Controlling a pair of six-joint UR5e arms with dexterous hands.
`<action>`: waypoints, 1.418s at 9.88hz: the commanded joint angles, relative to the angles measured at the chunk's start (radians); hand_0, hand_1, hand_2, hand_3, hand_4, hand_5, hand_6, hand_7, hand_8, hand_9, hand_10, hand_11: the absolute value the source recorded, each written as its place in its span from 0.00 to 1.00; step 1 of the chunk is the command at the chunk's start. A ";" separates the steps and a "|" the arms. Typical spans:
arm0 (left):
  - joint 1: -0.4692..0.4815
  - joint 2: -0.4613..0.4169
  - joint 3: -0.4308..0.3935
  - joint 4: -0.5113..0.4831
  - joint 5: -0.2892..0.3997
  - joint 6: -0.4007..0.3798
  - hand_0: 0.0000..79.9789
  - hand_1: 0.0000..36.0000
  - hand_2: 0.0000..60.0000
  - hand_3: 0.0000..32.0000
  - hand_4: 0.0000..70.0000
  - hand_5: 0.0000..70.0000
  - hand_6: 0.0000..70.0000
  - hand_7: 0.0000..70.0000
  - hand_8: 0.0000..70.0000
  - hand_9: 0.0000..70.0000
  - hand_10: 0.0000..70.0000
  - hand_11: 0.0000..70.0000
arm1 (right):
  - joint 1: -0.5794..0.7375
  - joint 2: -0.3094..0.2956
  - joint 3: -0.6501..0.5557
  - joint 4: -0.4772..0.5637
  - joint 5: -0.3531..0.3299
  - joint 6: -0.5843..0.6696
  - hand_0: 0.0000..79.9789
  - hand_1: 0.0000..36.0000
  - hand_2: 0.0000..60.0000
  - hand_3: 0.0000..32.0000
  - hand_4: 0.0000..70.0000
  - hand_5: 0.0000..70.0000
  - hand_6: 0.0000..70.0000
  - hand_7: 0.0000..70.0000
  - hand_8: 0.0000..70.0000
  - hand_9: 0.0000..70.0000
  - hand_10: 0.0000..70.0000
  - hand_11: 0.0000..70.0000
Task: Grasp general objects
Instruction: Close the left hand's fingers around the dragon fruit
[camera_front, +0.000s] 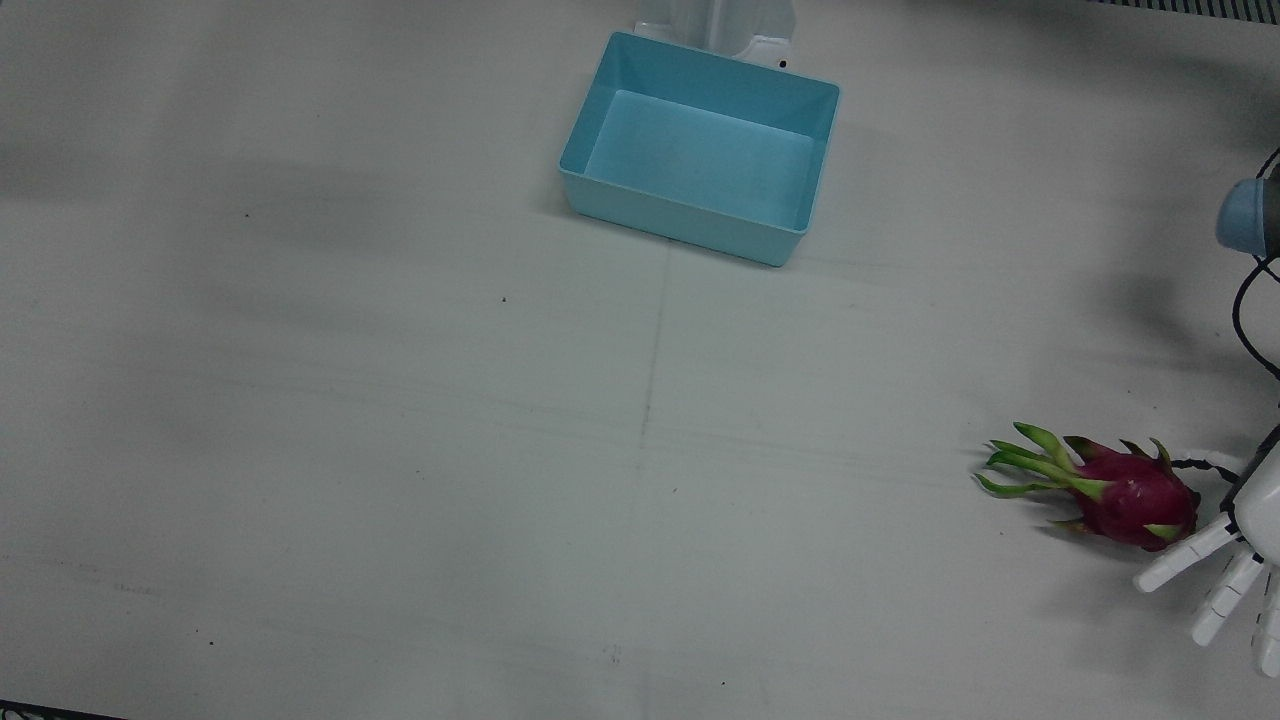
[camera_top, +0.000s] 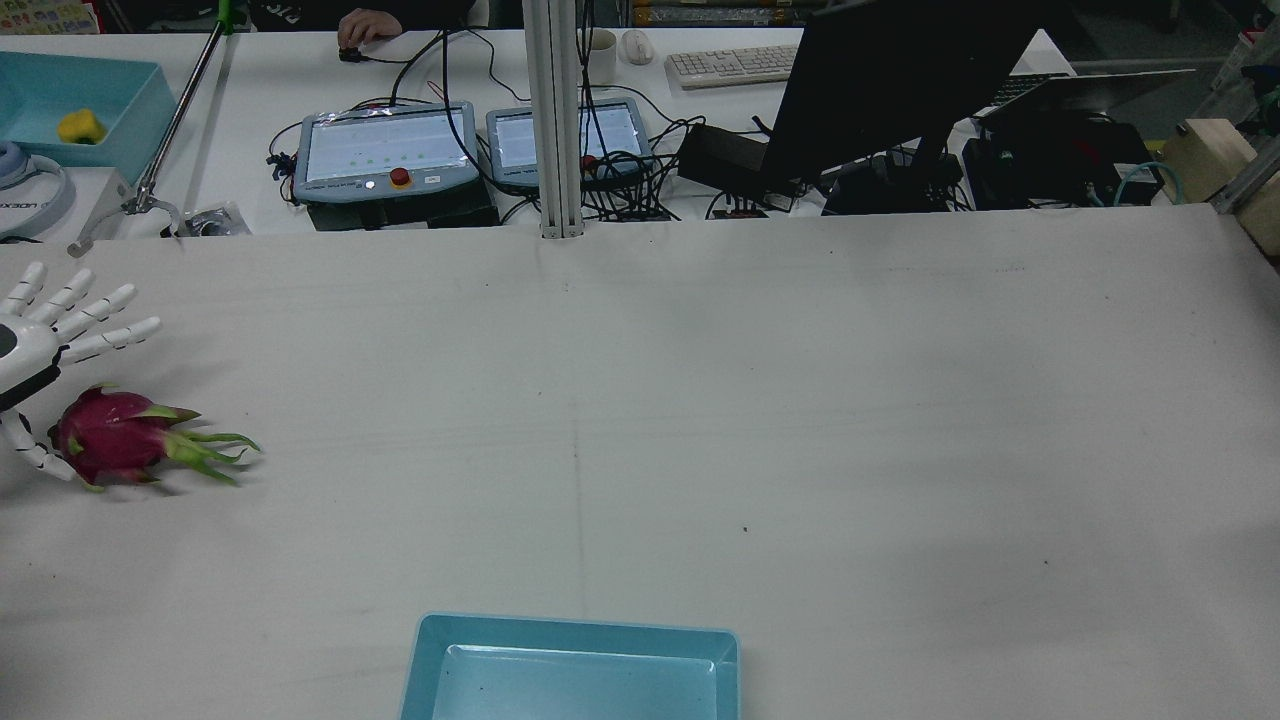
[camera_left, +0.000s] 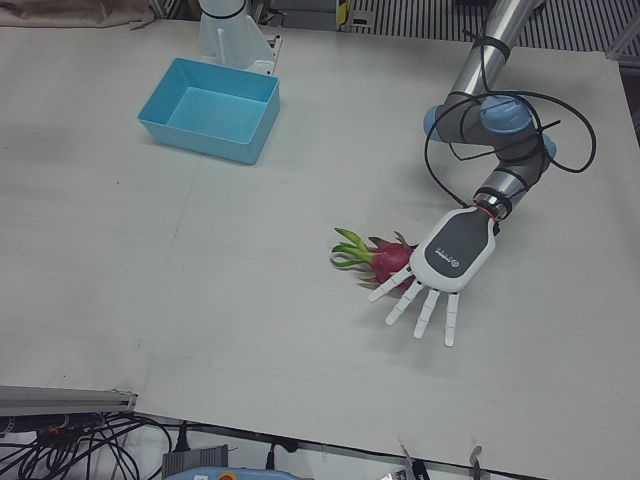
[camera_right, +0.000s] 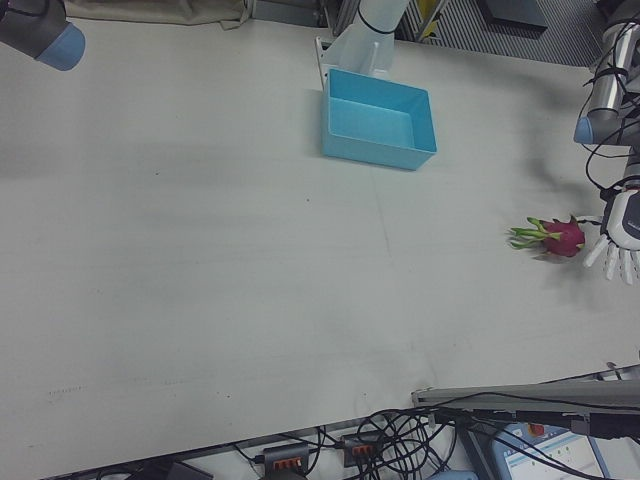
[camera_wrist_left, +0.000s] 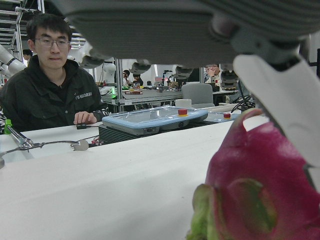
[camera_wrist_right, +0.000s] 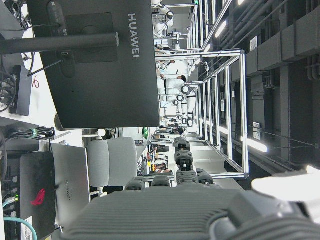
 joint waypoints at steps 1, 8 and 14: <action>0.029 -0.008 0.004 0.018 -0.005 0.022 0.74 0.89 0.26 1.00 0.00 0.00 0.00 0.06 0.00 0.00 0.00 0.00 | 0.000 0.001 0.000 0.000 0.000 0.000 0.00 0.00 0.00 0.00 0.00 0.00 0.00 0.00 0.00 0.00 0.00 0.00; 0.067 -0.013 0.001 0.024 -0.005 0.063 0.68 0.66 0.13 0.00 0.17 0.55 0.00 0.00 0.00 0.00 0.00 0.00 | 0.000 0.000 0.000 0.000 0.000 0.000 0.00 0.00 0.00 0.00 0.00 0.00 0.00 0.00 0.00 0.00 0.00 0.00; 0.066 -0.013 -0.010 0.025 -0.002 0.048 0.66 0.57 0.30 0.00 0.72 1.00 0.00 0.02 0.00 0.00 0.00 0.00 | 0.000 0.000 0.000 0.000 0.000 0.000 0.00 0.00 0.00 0.00 0.00 0.00 0.00 0.00 0.00 0.00 0.00 0.00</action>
